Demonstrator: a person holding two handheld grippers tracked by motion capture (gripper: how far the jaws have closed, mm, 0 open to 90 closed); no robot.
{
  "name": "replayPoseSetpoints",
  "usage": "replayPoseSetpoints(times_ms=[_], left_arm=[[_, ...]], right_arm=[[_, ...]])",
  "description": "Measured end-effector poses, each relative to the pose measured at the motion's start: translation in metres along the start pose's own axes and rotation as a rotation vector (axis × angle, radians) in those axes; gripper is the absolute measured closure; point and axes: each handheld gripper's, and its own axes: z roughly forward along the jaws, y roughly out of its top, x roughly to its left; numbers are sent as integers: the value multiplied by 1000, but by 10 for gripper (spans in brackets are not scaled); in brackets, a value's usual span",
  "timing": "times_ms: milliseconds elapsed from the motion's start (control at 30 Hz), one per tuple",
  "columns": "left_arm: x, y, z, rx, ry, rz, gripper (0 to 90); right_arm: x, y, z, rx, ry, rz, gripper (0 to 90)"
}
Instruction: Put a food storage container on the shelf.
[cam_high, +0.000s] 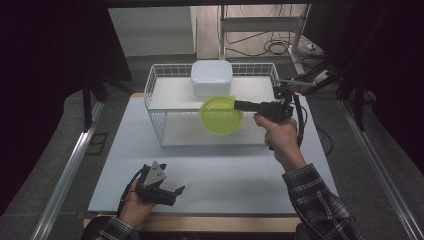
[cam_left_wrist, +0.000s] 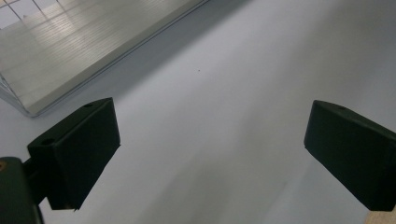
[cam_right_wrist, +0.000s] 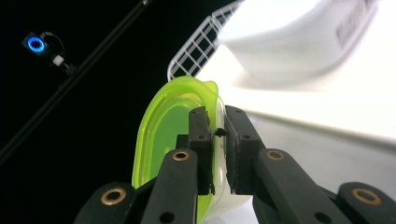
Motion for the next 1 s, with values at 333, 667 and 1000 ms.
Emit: replayPoseSetpoints(times_ms=[333, 667, 1000], left_arm=[[0, 0, 0, -4, -2, -5, 28], [0, 0, -1, -7, -11, -5, 28], [0, 0, -1, -13, -23, -6, 28]], right_arm=[[15, 48, 7, -57, -7, 17, 821], [16, 96, 25, -137, -55, 71, 820], [-1, 118, 62, -154, -159, 130, 820]])
